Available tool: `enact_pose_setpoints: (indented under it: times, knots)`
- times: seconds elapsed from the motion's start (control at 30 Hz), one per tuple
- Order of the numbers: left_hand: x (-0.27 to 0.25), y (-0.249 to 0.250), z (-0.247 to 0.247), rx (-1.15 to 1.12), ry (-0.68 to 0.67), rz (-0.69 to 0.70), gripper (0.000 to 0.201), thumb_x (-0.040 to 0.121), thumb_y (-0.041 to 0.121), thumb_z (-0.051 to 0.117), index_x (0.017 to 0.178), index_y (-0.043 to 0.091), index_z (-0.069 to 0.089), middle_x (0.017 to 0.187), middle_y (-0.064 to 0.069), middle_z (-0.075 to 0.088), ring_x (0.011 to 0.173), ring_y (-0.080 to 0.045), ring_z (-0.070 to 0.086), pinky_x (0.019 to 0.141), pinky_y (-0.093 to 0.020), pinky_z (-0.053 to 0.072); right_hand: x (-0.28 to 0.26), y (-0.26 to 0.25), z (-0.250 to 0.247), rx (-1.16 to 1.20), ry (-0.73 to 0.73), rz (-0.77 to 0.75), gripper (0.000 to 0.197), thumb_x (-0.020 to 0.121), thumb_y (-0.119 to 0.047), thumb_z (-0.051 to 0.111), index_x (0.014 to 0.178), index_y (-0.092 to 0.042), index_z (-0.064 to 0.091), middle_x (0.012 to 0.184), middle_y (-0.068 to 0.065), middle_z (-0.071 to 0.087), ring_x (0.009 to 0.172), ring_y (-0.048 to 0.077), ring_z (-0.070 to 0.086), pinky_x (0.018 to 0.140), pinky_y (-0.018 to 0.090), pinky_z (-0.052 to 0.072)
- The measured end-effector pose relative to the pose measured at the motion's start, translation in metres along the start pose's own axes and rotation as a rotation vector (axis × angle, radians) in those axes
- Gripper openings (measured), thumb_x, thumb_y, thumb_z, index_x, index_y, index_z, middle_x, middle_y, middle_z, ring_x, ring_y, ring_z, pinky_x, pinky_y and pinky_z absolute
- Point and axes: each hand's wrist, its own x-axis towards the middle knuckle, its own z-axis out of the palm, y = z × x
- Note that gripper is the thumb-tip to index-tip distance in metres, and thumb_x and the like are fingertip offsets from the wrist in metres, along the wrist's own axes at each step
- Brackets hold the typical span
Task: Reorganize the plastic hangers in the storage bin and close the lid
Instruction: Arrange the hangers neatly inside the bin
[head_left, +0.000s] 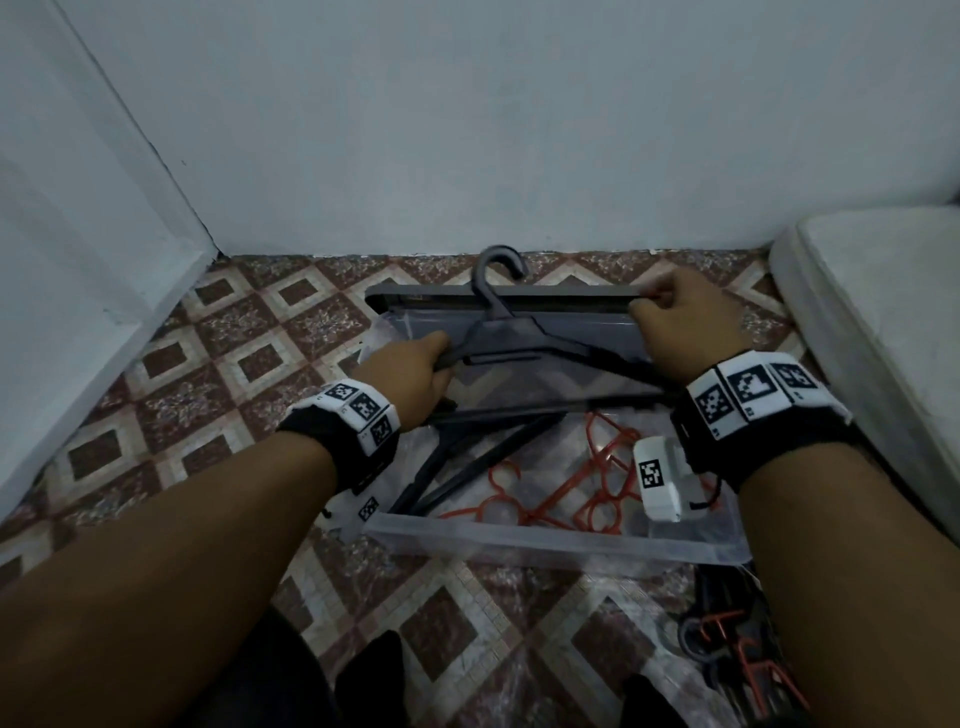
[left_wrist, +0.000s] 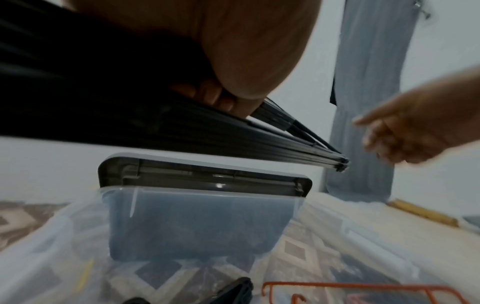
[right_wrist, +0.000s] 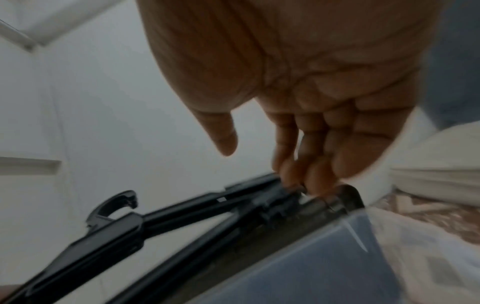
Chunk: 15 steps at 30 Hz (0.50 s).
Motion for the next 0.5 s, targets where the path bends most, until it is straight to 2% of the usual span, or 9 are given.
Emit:
enact_pose_setpoints:
  times: [0.03, 0.07, 0.1, 0.17, 0.2, 0.3, 0.37, 0.43, 0.5]
  knots:
    - [0.002, -0.006, -0.001, 0.004, 0.020, -0.055, 0.015, 0.100, 0.033, 0.045, 0.104, 0.019, 0.050, 0.079, -0.006, 0.057, 0.066, -0.026, 0.054, 0.056, -0.033, 0.042, 0.001, 0.006, 0.001, -0.078, 0.006, 0.084, 0.026, 0.089, -0.036, 0.057, 0.087, -0.011, 0.065, 0.076, 0.005, 0.060, 0.077, 0.029, 0.060, 0.062, 0.029, 0.039]
    - [0.003, -0.010, -0.002, 0.004, 0.036, -0.100, 0.015, 0.101, 0.033, 0.045, 0.105, 0.019, 0.049, 0.079, -0.007, 0.057, 0.064, -0.025, 0.053, 0.055, -0.031, 0.039, 0.002, 0.011, 0.004, -0.127, -0.047, 0.173, 0.041, 0.090, -0.044, 0.055, 0.075, -0.007, 0.062, 0.067, 0.009, 0.060, 0.074, 0.033, 0.063, 0.057, 0.030, 0.043]
    - [0.003, -0.013, -0.002, -0.009, 0.047, -0.137, 0.015, 0.101, 0.033, 0.045, 0.105, 0.019, 0.049, 0.078, -0.006, 0.056, 0.062, -0.024, 0.050, 0.054, -0.030, 0.035, 0.001, 0.014, 0.008, -0.118, -0.144, 0.267, 0.054, 0.091, -0.055, 0.053, 0.071, -0.005, 0.059, 0.066, 0.014, 0.064, 0.074, 0.036, 0.067, 0.059, 0.034, 0.051]
    - [0.004, -0.014, 0.000, -0.059, 0.045, -0.175, 0.015, 0.100, 0.034, 0.046, 0.101, 0.020, 0.049, 0.076, -0.004, 0.053, 0.061, -0.021, 0.047, 0.055, -0.030, 0.032, -0.001, 0.016, 0.023, 0.073, -0.339, 0.444, 0.064, 0.086, -0.069, 0.050, 0.082, -0.006, 0.057, 0.079, 0.021, 0.070, 0.077, 0.038, 0.071, 0.075, 0.047, 0.059]
    - [0.005, -0.013, 0.002, -0.088, 0.025, -0.182, 0.016, 0.100, 0.035, 0.046, 0.099, 0.019, 0.050, 0.075, -0.003, 0.052, 0.061, -0.019, 0.048, 0.054, -0.031, 0.032, 0.000, 0.016, 0.032, 0.229, -0.387, 0.525, 0.065, 0.082, -0.072, 0.053, 0.093, -0.008, 0.055, 0.085, 0.021, 0.071, 0.075, 0.036, 0.073, 0.074, 0.047, 0.060]
    - [0.015, -0.013, 0.012, -0.115, -0.148, -0.199, 0.018, 0.100, 0.037, 0.046, 0.097, 0.020, 0.052, 0.077, -0.001, 0.054, 0.065, -0.017, 0.052, 0.053, -0.029, 0.035, 0.007, 0.012, 0.057, 0.713, -0.370, 0.688, 0.059, 0.083, -0.061, 0.064, 0.118, -0.015, 0.051, 0.095, 0.018, 0.069, 0.068, 0.030, 0.074, 0.056, 0.037, 0.057]
    - [0.025, -0.016, 0.021, -0.067, -0.288, -0.223, 0.020, 0.099, 0.037, 0.047, 0.101, 0.019, 0.055, 0.086, -0.004, 0.061, 0.074, -0.022, 0.060, 0.060, -0.030, 0.045, 0.017, 0.015, 0.076, 0.901, -0.315, 0.748, 0.053, 0.087, -0.050, 0.064, 0.126, -0.016, 0.054, 0.103, 0.016, 0.069, 0.071, 0.030, 0.072, 0.051, 0.033, 0.055]
    - [0.038, -0.025, 0.035, 0.055, -0.417, -0.200, 0.030, 0.097, 0.040, 0.051, 0.112, 0.015, 0.059, 0.101, -0.007, 0.065, 0.089, -0.027, 0.062, 0.074, -0.031, 0.048, 0.024, 0.022, 0.098, 0.919, -0.314, 0.806, 0.051, 0.088, -0.047, 0.062, 0.128, -0.016, 0.056, 0.112, 0.015, 0.067, 0.076, 0.031, 0.069, 0.050, 0.030, 0.053]
    - [0.050, -0.037, 0.052, 0.201, -0.508, -0.187, 0.036, 0.096, 0.045, 0.052, 0.112, 0.014, 0.062, 0.108, -0.009, 0.064, 0.090, -0.028, 0.059, 0.077, -0.032, 0.046, 0.027, 0.030, 0.121, 0.865, -0.373, 0.861, 0.044, 0.090, -0.046, 0.057, 0.117, -0.011, 0.059, 0.097, 0.016, 0.071, 0.066, 0.030, 0.068, 0.051, 0.029, 0.052]
